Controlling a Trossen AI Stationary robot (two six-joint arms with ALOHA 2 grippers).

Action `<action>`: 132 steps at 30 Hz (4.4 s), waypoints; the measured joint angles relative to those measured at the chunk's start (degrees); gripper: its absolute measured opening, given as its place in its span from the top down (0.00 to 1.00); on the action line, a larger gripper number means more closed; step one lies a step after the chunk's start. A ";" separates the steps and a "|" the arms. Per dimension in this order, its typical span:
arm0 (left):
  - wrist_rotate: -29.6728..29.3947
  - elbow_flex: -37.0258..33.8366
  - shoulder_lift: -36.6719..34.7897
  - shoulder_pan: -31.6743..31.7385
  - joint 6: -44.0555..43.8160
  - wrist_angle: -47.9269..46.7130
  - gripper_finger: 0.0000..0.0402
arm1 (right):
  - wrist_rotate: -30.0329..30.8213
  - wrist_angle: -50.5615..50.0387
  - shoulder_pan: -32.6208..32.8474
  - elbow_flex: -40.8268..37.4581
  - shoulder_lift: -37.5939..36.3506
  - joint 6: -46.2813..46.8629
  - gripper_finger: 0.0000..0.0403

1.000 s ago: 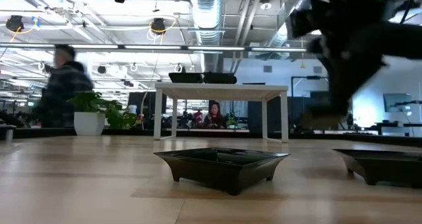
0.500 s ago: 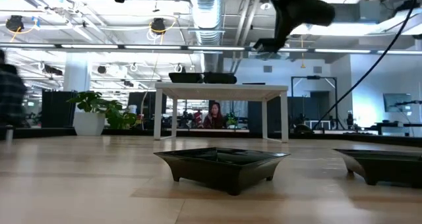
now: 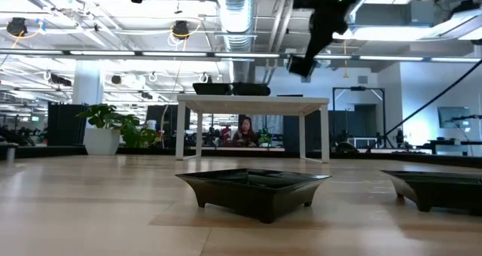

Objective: Pick & Place Mini shaped plates
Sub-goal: Stack the black square plate on top of the black square plate on the shelf, then stack the black square plate on top of the black square plates on the shelf

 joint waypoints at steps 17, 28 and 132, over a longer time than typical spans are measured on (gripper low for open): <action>0.00 0.02 -0.01 -0.02 0.00 -0.21 0.80 | 2.94 8.45 -3.31 -1.11 8.26 -5.70 1.00; 0.00 0.02 -0.02 -0.02 -0.17 -0.23 0.80 | 5.67 8.60 -3.93 -1.11 10.90 -6.08 0.97; 22.81 17.27 60.65 -5.20 -54.17 11.49 0.81 | 17.70 49.48 44.27 -38.63 -8.93 43.81 0.82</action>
